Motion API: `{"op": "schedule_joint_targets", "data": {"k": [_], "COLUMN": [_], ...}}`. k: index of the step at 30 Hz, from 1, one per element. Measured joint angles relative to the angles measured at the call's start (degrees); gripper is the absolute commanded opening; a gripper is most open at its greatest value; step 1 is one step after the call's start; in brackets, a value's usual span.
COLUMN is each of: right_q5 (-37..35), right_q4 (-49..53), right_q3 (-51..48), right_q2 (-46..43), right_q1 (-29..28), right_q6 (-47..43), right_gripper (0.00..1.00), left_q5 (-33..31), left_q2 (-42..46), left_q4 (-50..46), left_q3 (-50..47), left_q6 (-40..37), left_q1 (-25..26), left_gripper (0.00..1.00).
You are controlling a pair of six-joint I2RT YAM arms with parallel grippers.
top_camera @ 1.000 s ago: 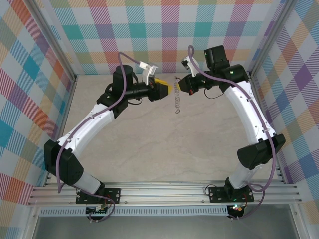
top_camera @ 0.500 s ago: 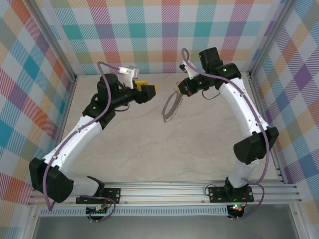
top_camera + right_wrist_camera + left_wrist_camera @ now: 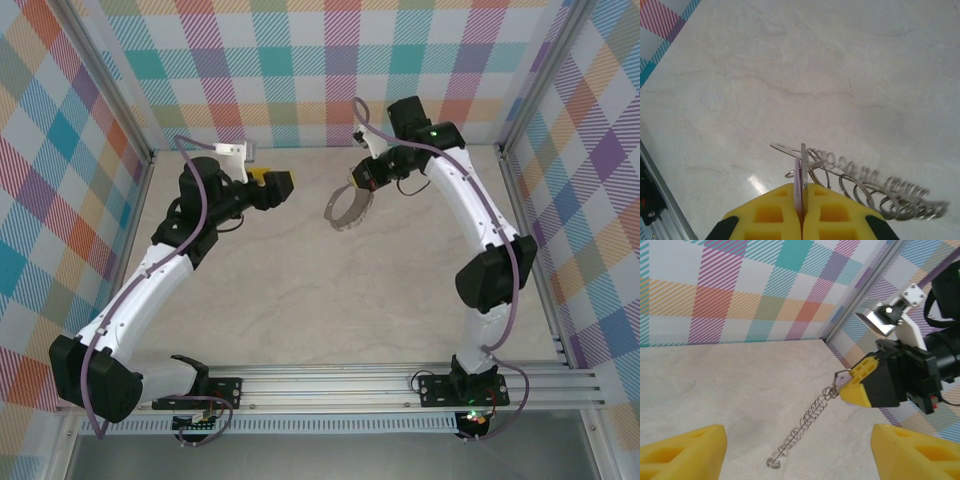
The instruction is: Put the keys on the keyring
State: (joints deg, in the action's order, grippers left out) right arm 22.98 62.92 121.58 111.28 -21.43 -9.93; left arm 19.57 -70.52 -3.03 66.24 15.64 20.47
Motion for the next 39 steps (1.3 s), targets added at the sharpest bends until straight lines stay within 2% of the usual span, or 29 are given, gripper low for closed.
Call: {"op": "schedule_joint_targets", "data": {"k": [10, 15, 18, 23, 27, 34, 39], "right_q5": [1.8, 3.5, 4.7, 5.2, 5.6, 7.3, 8.9], "right_q4": [2.9, 2.5, -0.9, -12.3, -19.2, -29.9, -35.4], "right_q3": [23.2, 24.7, 16.9, -10.5, -24.1, -38.4, -44.7], "right_q2": [19.0, 22.3, 20.5, 12.3, 7.8, 0.3, -0.5], "right_q1": [0.3, 0.5, 0.5, 0.5, 0.5, 0.5, 0.5], "right_q6": [0.3, 1.7, 3.4, 8.2, 11.9, 17.1, 20.2], "right_gripper": [0.0, 0.0, 0.0, 0.0, 0.0, 0.0, 0.0], "left_q5": [0.4, 0.7, 1.3, 2.3, 3.3, 3.9, 4.0], "left_q2": [0.2, 0.2, 0.2, 0.3, 0.3, 0.8, 1.1], "left_q4": [-0.9, -1.4, -1.3, -1.1, -1.1, -0.9, -0.8], "left_q3": [-0.2, -0.2, -0.5, -2.6, -3.6, -3.9, -4.3], "left_q6": [0.0, 0.3, 1.0, 2.5, 3.7, 4.8, 5.7], "left_q1": [-3.7, -4.7, -4.7, -4.7, -4.7, -4.7, -4.7], "left_gripper": [0.76, 0.76, 0.77, 0.76, 0.77, 0.77, 0.77]}}
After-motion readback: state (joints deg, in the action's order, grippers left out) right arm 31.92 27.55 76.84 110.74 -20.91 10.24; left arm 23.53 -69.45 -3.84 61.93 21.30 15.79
